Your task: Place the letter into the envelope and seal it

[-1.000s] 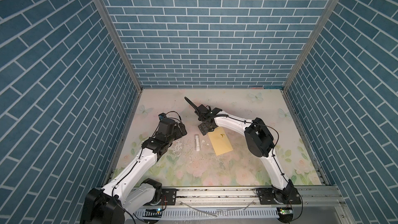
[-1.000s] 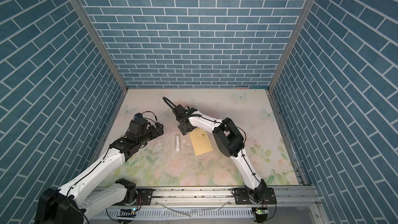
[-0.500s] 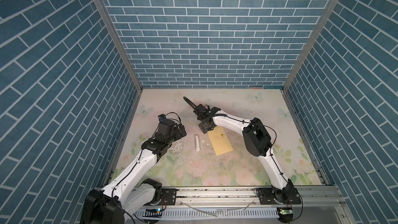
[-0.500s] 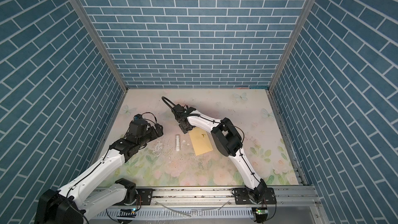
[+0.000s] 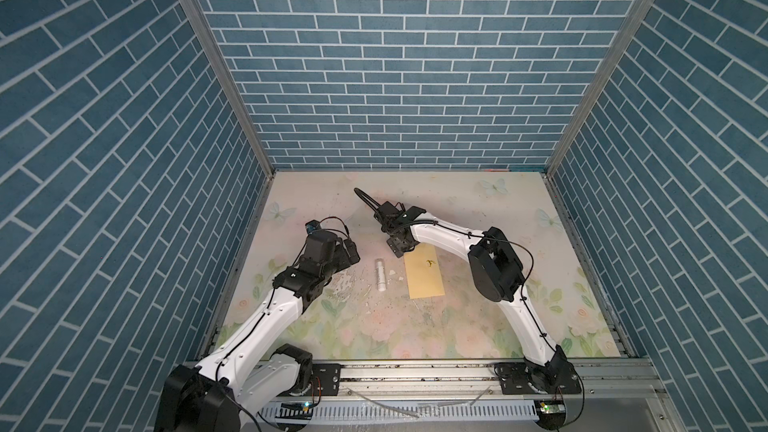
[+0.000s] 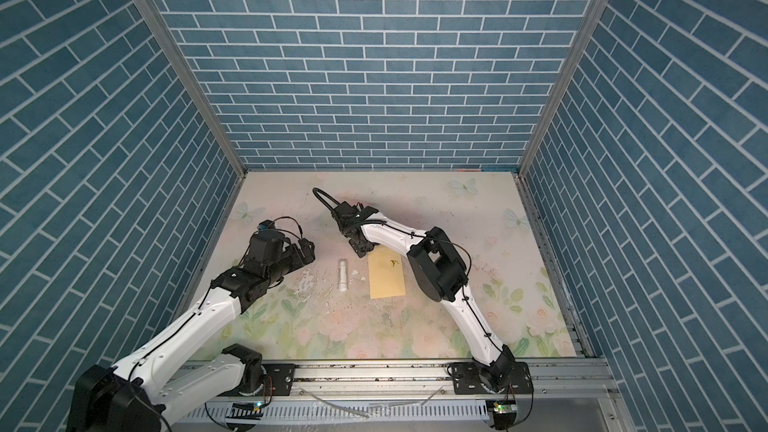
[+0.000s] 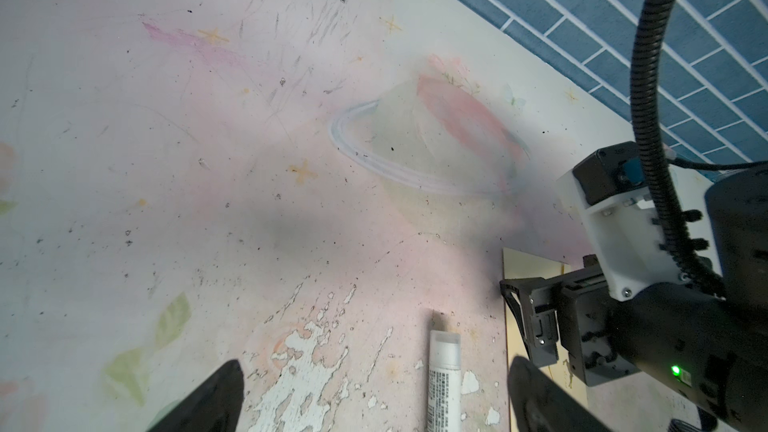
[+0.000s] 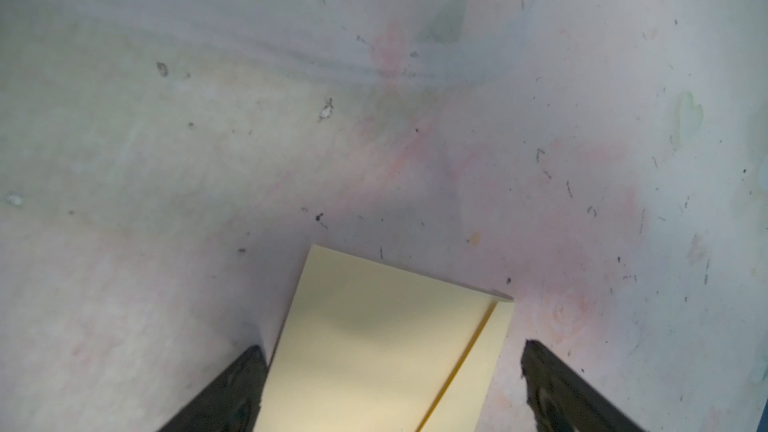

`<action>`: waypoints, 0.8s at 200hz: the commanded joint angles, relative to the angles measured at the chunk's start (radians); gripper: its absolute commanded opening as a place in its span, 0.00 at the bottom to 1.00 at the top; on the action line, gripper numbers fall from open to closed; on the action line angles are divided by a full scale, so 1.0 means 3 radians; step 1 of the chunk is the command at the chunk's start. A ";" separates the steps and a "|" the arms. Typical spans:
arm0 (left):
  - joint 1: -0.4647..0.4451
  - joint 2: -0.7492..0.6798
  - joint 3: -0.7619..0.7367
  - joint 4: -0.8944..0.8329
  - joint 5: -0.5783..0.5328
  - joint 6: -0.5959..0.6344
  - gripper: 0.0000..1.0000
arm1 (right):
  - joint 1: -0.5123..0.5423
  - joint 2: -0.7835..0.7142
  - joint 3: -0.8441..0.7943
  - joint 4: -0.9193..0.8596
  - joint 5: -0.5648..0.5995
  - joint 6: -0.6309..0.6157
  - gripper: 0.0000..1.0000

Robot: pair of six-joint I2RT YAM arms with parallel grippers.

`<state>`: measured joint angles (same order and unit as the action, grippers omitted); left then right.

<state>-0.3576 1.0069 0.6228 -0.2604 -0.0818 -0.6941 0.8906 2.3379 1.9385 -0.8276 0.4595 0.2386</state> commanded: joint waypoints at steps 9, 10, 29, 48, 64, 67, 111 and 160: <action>0.0023 -0.0017 -0.0036 -0.0017 -0.0027 0.0073 1.00 | -0.0030 0.0076 0.0070 -0.0208 0.0069 0.0018 0.96; 0.0024 -0.0017 -0.0036 -0.0017 -0.0025 0.0073 1.00 | -0.0029 0.0074 0.0071 -0.0208 0.0069 0.0018 0.96; 0.0021 -0.0022 -0.0035 -0.0017 -0.0048 0.0106 1.00 | -0.0036 0.0077 0.0087 -0.0227 0.0062 0.0028 0.96; 0.0022 -0.0028 -0.0028 -0.0009 -0.0078 0.0170 1.00 | -0.0036 0.0010 0.0084 -0.0190 0.0007 0.0038 0.96; 0.0026 -0.0045 -0.0010 0.0014 -0.0159 0.0271 1.00 | -0.0047 -0.0145 0.0074 -0.0092 -0.0110 0.0038 0.96; 0.0024 -0.0053 -0.0010 0.0026 -0.0175 0.0298 1.00 | -0.0054 -0.0189 0.0066 -0.0065 -0.0146 0.0038 0.96; 0.0024 -0.0190 -0.0069 0.0468 -0.0749 0.1041 1.00 | -0.0207 -0.1346 -0.0682 0.0858 -0.0467 -0.0028 0.96; 0.0026 -0.0228 -0.0472 0.1409 -0.1734 0.1961 1.00 | -0.0711 -0.3147 -0.2611 0.2182 -0.0574 -0.0120 0.96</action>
<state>-0.3569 0.9367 0.5480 -0.0105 -0.4034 -0.2913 0.7383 1.5604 1.3888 -0.3809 0.2920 0.2337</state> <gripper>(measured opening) 0.996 0.962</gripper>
